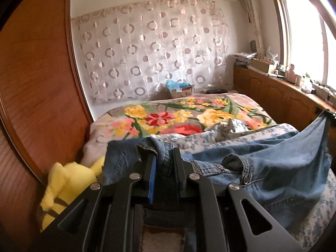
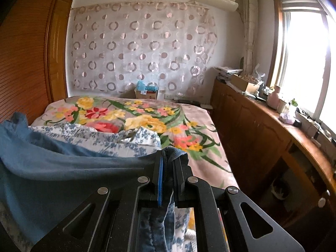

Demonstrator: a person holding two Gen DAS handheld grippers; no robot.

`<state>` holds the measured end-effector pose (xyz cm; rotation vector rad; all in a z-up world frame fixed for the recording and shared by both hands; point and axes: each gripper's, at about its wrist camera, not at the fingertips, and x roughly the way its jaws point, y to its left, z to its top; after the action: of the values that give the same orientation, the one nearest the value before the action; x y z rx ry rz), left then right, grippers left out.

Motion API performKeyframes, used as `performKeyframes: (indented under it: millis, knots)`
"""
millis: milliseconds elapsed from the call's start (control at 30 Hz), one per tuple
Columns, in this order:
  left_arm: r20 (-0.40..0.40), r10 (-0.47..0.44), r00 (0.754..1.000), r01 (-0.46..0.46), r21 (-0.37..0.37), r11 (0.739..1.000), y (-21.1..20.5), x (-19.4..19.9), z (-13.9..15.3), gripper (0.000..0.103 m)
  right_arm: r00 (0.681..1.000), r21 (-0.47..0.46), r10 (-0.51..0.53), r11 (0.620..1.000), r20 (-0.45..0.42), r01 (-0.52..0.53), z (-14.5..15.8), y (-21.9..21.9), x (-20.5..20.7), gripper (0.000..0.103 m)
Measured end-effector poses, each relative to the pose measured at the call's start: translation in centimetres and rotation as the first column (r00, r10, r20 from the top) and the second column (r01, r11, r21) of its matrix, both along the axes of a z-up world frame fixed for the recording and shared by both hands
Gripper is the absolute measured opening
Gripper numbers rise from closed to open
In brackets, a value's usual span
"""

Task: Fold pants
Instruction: 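Lift the gripped jeans with both tools and fold them over onto themselves, then open both tools to release the folded jeans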

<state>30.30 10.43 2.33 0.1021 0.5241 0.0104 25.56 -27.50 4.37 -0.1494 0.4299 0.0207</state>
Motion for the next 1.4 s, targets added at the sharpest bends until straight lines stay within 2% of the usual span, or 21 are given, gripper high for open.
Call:
performKeyframes:
  millis: [433, 633, 733, 767, 800, 833, 867, 933, 967, 1000, 1167, 1267, 1400]
  knots:
    - [-0.023, 0.024, 0.999, -0.024, 0.019, 1.0, 0.4, 5.3, -0.5, 0.015, 1.0, -0.068, -0.006, 0.998, -0.017, 0.004, -0.3, 1.3, 4.6, 0.007]
    - [-0.106, 0.016, 0.994, -0.015, 0.007, 1.0, 0.9, 7.2, -2.8, 0.015, 0.991, -0.068, -0.004, 0.998, -0.135, -0.005, -2.6, 1.7, 8.1, 0.007]
    - [-0.138, 0.014, 0.99, -0.017, -0.017, 1.0, 1.1, 7.2, -3.3, 0.024, 0.983, -0.064, -0.001, 0.998, -0.183, -0.011, -3.9, 2.1, 9.0, 0.008]
    - [-0.14, 0.019, 0.99, -0.023, -0.027, 0.999, 1.4, 6.9, -3.3, 0.033, 0.983, -0.061, 0.003, 0.998, -0.186, -0.014, -4.1, 2.2, 8.9, 0.011]
    - [-0.139, 0.022, 0.99, -0.027, -0.036, 0.999, 1.5, 6.8, -3.2, 0.044, 0.983, -0.06, 0.001, 0.998, -0.185, -0.013, -4.0, 2.3, 8.9, 0.02]
    - [-0.137, 0.024, 0.99, -0.031, -0.045, 0.999, 1.7, 6.5, -3.1, 0.049, 0.983, -0.062, -0.004, 0.998, -0.182, -0.007, -4.0, 2.5, 8.8, 0.034]
    - [-0.135, 0.024, 0.991, -0.032, -0.057, 0.998, 1.9, 6.2, -2.8, 0.05, 0.984, -0.065, -0.009, 0.998, -0.178, -0.003, -3.9, 2.6, 8.7, 0.042]
    - [-0.132, 0.019, 0.991, -0.029, -0.077, 0.997, 2.0, 5.3, -2.3, 0.059, 0.986, -0.065, -0.004, 0.998, -0.169, -0.007, -3.1, 2.8, 8.5, 0.043]
    - [-0.129, 0.017, 0.991, -0.028, -0.085, 0.996, 2.1, 5.0, -2.2, 0.07, 0.987, -0.062, 0.002, 0.998, -0.163, -0.012, -2.7, 2.8, 8.5, 0.043]
    - [-0.122, 0.008, 0.992, -0.02, -0.1, 0.995, 2.1, 4.4, -2.0, 0.075, 0.988, -0.057, 0.012, 0.998, -0.157, -0.021, -2.4, 2.9, 8.1, 0.043]
    - [-0.122, -0.017, 0.992, 0.002, -0.124, 0.992, 1.8, 2.6, -2.5, 0.078, 0.988, -0.031, 0.05, 0.998, -0.149, -0.055, -2.7, 2.2, 6.0, 0.045]
    - [-0.133, -0.014, 0.991, -0.001, -0.107, 0.994, 1.3, 1.7, -3.2, 0.078, 0.982, -0.02, 0.067, 0.997, -0.175, -0.071, -3.4, 1.3, 5.0, 0.056]
    - [-0.135, -0.025, 0.991, 0.013, -0.091, 0.996, 0.6, 0.5, -3.9, 0.078, 0.97, -0.015, 0.068, 0.997, -0.234, -0.074, -4.6, -0.5, 4.7, 0.06]
